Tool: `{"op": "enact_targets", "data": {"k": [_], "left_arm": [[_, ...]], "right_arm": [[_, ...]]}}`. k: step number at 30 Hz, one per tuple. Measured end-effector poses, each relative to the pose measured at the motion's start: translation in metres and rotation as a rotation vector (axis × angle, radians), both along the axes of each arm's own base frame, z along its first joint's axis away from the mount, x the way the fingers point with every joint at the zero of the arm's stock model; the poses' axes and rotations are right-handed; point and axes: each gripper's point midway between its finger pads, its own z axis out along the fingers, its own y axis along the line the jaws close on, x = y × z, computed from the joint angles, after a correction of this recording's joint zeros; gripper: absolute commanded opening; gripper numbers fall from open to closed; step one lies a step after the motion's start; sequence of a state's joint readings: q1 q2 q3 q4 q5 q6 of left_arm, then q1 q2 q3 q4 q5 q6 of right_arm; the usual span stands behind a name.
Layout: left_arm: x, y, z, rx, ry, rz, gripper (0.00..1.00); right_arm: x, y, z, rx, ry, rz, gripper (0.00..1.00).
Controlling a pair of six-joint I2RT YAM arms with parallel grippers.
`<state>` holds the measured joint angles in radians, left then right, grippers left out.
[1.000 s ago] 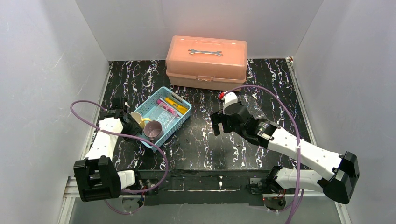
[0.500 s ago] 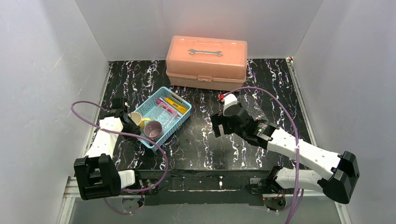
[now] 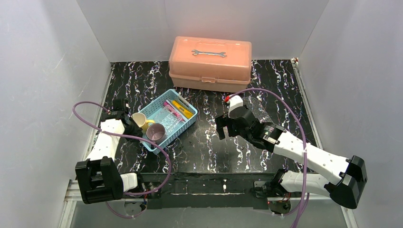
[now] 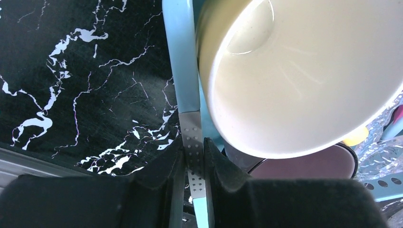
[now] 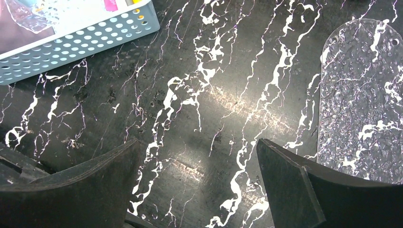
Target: Prepare toiletry sets of a toothbrush and toothpaste on the tray
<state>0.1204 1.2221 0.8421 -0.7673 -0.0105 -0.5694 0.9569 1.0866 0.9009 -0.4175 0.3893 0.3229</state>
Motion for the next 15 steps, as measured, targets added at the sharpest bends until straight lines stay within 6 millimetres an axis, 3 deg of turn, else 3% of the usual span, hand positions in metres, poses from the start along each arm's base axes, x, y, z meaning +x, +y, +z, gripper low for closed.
{"op": "enact_targets", "data": {"k": [4,15], "left_arm": [[0.000,-0.004,0.001,-0.021,-0.007,-0.040,0.00],[-0.005,-0.037,0.001,-0.124,0.015,-0.230,0.00]], "right_arm": [[0.000,0.000,0.000,0.005,0.004,-0.005,1.00],[-0.005,-0.005,-0.002,-0.002,0.021,-0.008,1.00]]}}
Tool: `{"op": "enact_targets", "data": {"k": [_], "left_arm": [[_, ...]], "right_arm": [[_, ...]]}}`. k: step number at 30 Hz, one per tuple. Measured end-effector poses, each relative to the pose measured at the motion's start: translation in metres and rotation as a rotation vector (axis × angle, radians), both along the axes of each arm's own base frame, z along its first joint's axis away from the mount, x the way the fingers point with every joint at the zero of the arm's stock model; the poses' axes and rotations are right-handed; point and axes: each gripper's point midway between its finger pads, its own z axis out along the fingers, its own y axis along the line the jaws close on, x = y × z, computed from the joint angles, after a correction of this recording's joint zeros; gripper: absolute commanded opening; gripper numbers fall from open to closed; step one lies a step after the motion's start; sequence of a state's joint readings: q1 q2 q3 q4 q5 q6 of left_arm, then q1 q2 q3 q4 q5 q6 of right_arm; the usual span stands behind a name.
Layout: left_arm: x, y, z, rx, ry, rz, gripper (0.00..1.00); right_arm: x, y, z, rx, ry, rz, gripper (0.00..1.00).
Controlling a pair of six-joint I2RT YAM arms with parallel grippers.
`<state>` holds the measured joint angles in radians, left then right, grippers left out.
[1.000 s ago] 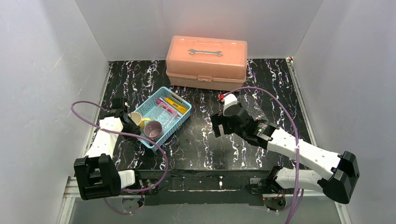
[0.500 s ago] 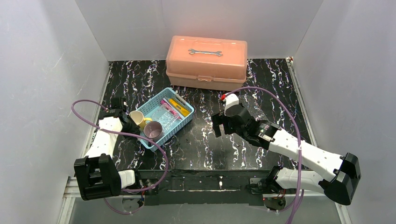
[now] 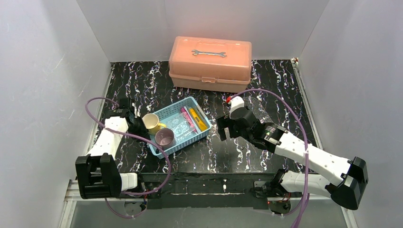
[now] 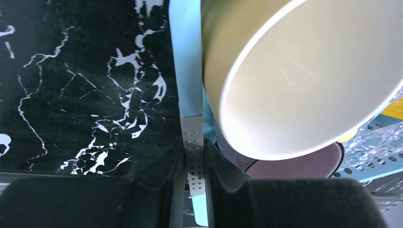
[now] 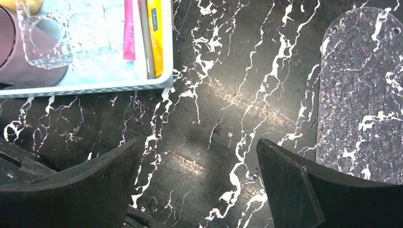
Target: Prepare toiletry sets of a toothbrush and toothpaste on the tray
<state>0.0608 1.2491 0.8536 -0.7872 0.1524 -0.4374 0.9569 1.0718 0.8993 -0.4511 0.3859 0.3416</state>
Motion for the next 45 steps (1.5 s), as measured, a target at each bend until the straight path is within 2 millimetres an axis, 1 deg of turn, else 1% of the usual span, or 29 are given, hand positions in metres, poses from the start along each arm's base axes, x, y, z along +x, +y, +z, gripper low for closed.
{"op": "enact_targets", "data": {"k": [4,11,15,21,27,34,45], "left_arm": [[0.001,-0.014,0.002,0.009,0.010,-0.085,0.00],[0.006,-0.047,0.007,0.021,0.015,-0.236,0.00],[0.008,-0.058,0.004,0.027,0.041,-0.281,0.00],[0.016,-0.071,0.005,0.043,0.048,-0.330,0.00],[0.023,-0.092,0.006,0.042,0.036,-0.384,0.00],[0.031,-0.103,0.002,0.037,0.047,-0.387,0.00],[0.059,-0.120,0.001,0.019,0.048,-0.359,0.00]], "right_arm": [[-0.002,-0.003,0.001,-0.002,0.002,0.000,1.00],[-0.004,-0.005,0.006,0.013,-0.005,-0.001,1.00],[-0.005,-0.006,0.009,0.020,-0.009,-0.003,1.00],[-0.008,-0.011,0.011,0.024,-0.005,-0.010,1.00],[-0.011,-0.016,0.008,0.004,0.008,-0.018,1.00],[-0.013,-0.022,0.008,-0.005,0.008,-0.027,1.00],[-0.017,-0.032,0.006,-0.034,0.015,-0.041,1.00]]}}
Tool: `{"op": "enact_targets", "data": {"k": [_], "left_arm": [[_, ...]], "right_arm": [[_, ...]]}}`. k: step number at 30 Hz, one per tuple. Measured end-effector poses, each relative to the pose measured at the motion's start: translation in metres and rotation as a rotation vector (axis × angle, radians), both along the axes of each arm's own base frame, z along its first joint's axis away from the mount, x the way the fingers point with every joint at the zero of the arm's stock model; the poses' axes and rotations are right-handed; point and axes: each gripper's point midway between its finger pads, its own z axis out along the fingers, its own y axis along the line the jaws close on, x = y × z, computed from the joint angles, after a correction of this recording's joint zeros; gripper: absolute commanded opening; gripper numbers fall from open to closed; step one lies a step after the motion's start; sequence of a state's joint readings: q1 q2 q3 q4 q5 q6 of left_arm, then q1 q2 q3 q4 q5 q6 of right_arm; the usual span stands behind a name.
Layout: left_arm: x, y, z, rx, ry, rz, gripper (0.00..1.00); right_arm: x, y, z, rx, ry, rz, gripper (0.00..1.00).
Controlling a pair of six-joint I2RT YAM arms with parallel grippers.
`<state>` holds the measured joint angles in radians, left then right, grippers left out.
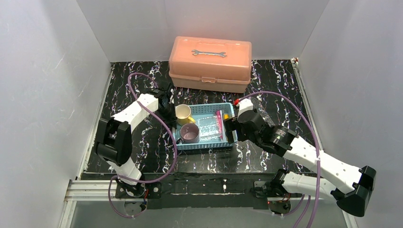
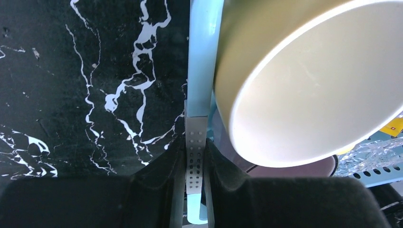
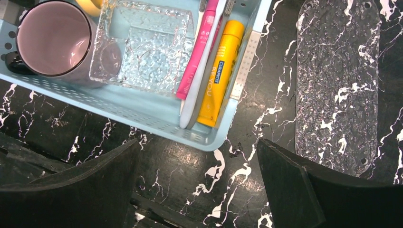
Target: Prepare toiletry sets of a toothbrush and toothpaste on the tray
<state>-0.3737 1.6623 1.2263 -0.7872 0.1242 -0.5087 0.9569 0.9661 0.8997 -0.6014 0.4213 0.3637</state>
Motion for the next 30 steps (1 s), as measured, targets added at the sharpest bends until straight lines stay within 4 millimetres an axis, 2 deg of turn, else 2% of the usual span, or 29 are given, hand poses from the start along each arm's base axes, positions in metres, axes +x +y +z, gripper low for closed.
{"op": "enact_targets", "data": {"k": [8,20,30], "left_arm": [[0.019,-0.010,-0.001,-0.019,-0.015,0.027,0.00],[0.064,-0.027,-0.001,-0.024,-0.049,0.003,0.00],[0.095,-0.033,0.000,0.008,-0.076,-0.034,0.00]], "right_arm": [[-0.003,-0.006,0.000,-0.008,0.006,-0.005,1.00],[-0.004,-0.008,0.000,-0.018,0.009,-0.010,1.00],[-0.005,-0.013,0.002,-0.029,0.007,-0.019,1.00]]}}
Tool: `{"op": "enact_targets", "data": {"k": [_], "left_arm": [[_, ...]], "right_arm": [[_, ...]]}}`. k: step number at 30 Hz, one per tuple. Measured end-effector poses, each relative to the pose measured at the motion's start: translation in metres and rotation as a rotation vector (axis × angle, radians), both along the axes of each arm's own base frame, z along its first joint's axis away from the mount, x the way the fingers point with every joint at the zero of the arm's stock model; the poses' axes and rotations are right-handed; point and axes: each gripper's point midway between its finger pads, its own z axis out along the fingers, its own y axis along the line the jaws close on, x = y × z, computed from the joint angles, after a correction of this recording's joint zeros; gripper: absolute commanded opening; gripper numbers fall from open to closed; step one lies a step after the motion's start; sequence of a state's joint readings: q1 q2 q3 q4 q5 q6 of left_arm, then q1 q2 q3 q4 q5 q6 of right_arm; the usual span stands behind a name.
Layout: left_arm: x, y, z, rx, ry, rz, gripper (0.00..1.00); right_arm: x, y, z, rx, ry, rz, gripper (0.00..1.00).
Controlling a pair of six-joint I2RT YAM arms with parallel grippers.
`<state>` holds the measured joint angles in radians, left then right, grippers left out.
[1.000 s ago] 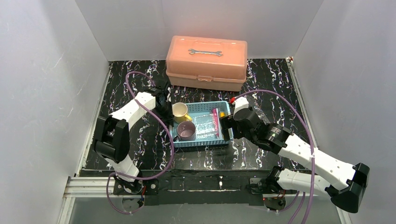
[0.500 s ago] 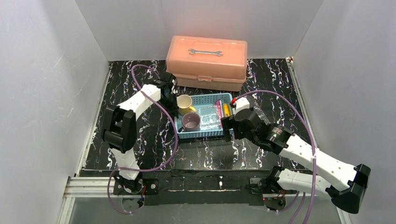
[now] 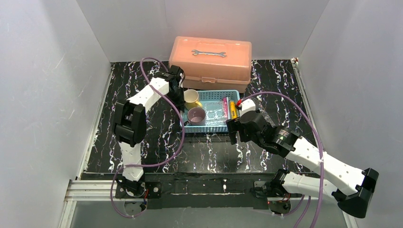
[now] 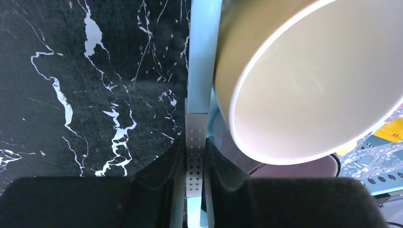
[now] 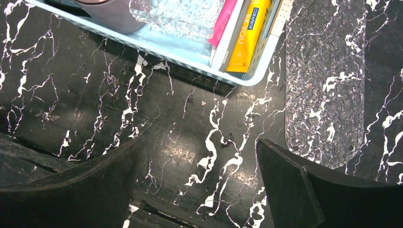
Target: Prepare toiletry sets of a toothbrush and toothpaste on the tray
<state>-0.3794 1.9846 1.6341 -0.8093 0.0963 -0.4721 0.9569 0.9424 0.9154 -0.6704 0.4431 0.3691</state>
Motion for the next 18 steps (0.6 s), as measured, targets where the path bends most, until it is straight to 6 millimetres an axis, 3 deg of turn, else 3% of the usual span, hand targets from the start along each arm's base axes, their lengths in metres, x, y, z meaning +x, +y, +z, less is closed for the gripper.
{"op": "enact_targets", "data": {"k": [18], "left_arm": [[0.026,0.011,0.000,0.010,-0.018,0.018,0.00]], "right_arm": [[-0.002,-0.012,0.003,-0.007,0.008,-0.061,1.00]]}}
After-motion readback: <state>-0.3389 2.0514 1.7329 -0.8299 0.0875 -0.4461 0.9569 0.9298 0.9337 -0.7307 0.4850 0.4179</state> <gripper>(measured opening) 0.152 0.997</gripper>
